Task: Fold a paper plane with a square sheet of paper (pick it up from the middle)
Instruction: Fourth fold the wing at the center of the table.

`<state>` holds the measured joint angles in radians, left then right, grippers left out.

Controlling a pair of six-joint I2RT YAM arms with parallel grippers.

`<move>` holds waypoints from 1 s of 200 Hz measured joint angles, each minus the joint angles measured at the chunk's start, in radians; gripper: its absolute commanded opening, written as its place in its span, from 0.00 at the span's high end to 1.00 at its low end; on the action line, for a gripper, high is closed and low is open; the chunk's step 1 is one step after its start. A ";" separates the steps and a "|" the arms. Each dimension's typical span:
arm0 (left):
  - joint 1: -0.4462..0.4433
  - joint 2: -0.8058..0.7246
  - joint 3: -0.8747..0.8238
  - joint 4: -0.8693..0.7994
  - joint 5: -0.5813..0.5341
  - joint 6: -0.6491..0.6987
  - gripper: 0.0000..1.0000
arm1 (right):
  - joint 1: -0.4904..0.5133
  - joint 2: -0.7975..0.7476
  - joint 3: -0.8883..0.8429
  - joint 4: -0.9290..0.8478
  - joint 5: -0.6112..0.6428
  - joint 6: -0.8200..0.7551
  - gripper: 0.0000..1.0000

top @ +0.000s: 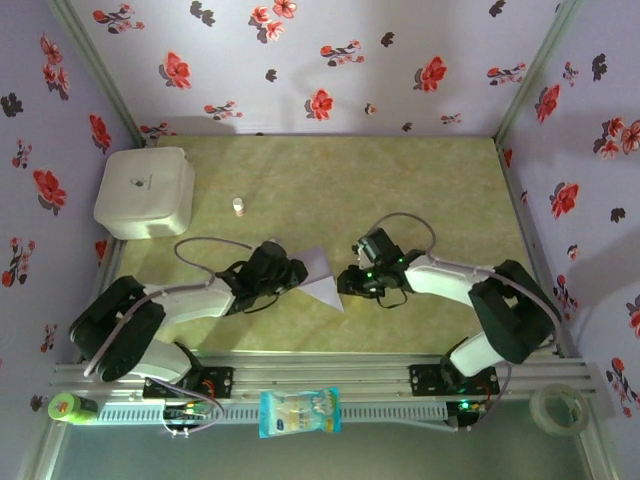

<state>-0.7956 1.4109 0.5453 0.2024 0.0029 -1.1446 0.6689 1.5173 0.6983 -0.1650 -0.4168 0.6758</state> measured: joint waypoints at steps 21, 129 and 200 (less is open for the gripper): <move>0.056 -0.028 -0.026 -0.001 0.034 0.011 0.61 | 0.000 0.043 0.029 0.023 -0.012 -0.001 0.65; 0.192 0.034 -0.074 0.097 0.265 0.021 0.61 | -0.015 0.117 0.077 0.096 -0.060 -0.014 0.94; 0.232 0.087 -0.075 0.222 0.359 0.007 0.55 | -0.061 0.045 -0.004 0.225 -0.131 0.024 0.98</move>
<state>-0.5640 1.4982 0.4702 0.4240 0.3614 -1.1374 0.6079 1.5623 0.6941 0.0597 -0.5476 0.6998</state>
